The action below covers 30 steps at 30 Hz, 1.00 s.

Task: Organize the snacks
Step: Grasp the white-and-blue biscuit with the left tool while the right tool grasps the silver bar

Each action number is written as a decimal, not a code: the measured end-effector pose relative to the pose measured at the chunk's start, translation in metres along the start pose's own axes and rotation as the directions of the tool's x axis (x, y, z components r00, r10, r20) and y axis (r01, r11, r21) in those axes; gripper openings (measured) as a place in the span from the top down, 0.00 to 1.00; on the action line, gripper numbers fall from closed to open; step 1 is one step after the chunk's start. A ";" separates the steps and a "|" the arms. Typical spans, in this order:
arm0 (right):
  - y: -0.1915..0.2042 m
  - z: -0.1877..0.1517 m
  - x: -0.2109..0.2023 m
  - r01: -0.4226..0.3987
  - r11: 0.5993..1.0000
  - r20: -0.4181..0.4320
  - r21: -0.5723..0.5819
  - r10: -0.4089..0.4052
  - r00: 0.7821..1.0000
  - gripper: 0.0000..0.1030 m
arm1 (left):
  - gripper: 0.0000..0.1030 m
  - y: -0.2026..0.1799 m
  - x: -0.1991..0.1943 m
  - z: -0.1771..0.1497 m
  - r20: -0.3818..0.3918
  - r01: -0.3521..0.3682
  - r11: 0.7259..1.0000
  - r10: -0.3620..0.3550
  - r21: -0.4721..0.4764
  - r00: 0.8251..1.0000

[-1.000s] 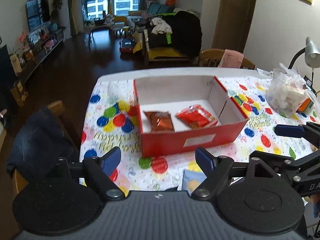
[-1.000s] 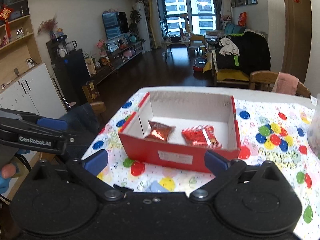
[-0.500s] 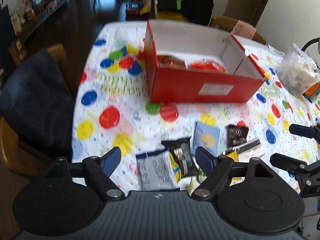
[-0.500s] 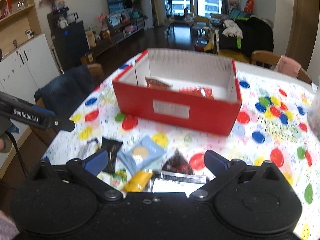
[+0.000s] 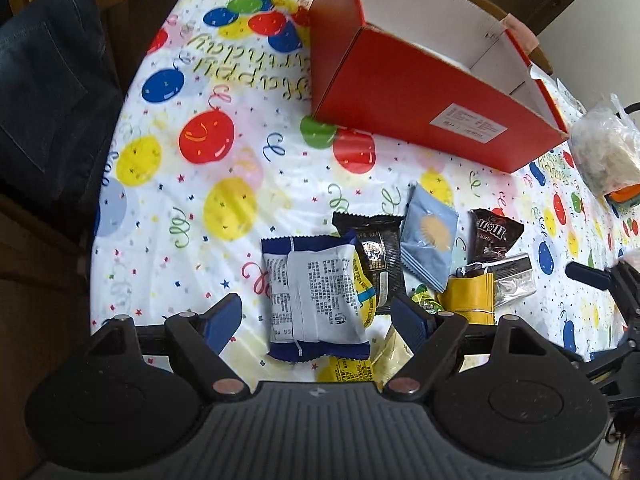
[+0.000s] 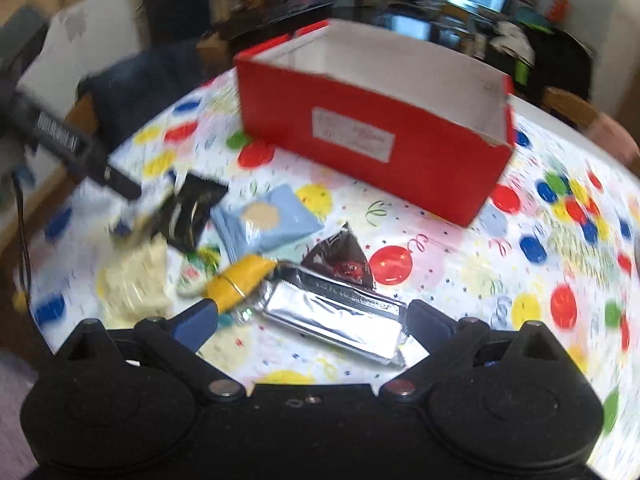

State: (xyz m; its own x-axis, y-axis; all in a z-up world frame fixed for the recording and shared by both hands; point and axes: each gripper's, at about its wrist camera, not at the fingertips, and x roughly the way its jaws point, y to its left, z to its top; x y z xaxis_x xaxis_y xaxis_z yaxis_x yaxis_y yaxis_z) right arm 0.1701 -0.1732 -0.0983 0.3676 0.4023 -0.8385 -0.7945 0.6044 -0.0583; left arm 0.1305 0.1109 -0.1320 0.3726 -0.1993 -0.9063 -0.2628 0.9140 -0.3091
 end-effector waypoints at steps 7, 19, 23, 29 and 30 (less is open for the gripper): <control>-0.001 0.004 0.030 -0.060 0.956 -0.087 -0.288 0.037 0.996 0.12 | 0.21 0.001 0.011 0.001 -0.020 -0.012 0.999 0.011 -0.031 1.000; -0.034 0.015 0.057 -0.247 0.938 -0.223 -0.244 0.194 0.955 0.25 | 0.21 0.013 0.023 0.012 -0.048 0.020 0.990 -0.027 -0.137 0.998; -0.034 0.012 0.055 -0.273 0.937 -0.230 -0.217 0.222 0.947 0.29 | 0.21 0.018 0.028 0.014 -0.054 0.038 0.984 -0.049 -0.176 0.997; -0.024 0.000 0.044 -0.283 0.942 -0.217 -0.180 0.243 0.945 0.36 | 0.21 0.018 0.030 0.009 -0.062 0.042 0.982 -0.054 -0.187 0.997; -0.021 -0.003 0.042 -0.283 0.943 -0.212 -0.174 0.245 0.946 0.37 | 0.21 0.018 0.030 0.008 -0.062 0.042 0.982 -0.054 -0.184 0.997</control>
State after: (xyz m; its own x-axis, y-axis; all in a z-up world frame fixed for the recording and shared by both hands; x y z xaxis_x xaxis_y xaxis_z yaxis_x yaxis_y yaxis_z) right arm 0.2007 -0.1715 -0.1336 0.0506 0.3829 -0.9224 -0.9377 0.3360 0.0881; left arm 0.1445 0.1240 -0.1627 0.3305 -0.2701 -0.9043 -0.4064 0.8241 -0.3947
